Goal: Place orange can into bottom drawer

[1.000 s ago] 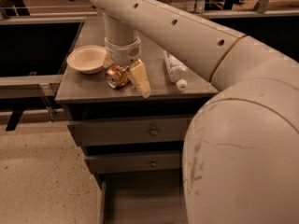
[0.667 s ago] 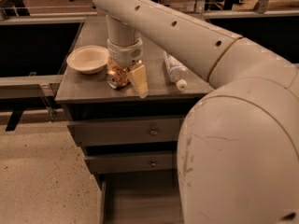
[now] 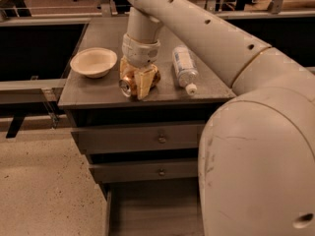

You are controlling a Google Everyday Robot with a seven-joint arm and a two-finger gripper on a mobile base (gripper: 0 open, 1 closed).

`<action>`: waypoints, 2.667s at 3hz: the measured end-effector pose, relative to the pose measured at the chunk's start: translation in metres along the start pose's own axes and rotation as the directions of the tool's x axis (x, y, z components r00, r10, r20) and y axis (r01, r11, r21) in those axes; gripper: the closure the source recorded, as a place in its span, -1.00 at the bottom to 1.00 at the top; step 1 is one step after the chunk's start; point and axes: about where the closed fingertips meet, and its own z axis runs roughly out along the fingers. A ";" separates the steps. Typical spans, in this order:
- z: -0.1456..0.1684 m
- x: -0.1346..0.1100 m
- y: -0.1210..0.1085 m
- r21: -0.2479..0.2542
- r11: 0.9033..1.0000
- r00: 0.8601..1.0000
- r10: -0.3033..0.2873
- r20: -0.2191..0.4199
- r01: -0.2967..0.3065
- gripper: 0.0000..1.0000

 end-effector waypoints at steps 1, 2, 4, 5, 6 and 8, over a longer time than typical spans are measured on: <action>-0.015 -0.007 0.003 0.061 0.998 0.986 0.012 0.167 -0.023 0.75; -0.057 -0.008 0.017 0.147 0.981 0.938 0.070 0.338 -0.127 1.00; -0.125 0.029 0.109 0.245 0.889 0.878 0.273 0.393 -0.387 1.00; -0.106 0.074 0.199 0.198 0.827 0.812 0.419 0.406 -0.526 1.00; -0.109 0.087 0.222 0.211 0.796 0.791 0.456 0.407 -0.568 1.00; -0.083 0.100 0.223 0.192 0.768 0.730 0.451 0.514 -0.611 1.00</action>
Offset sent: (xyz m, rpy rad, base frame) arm -0.0407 -0.0615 0.1168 0.5465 0.2857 -0.1726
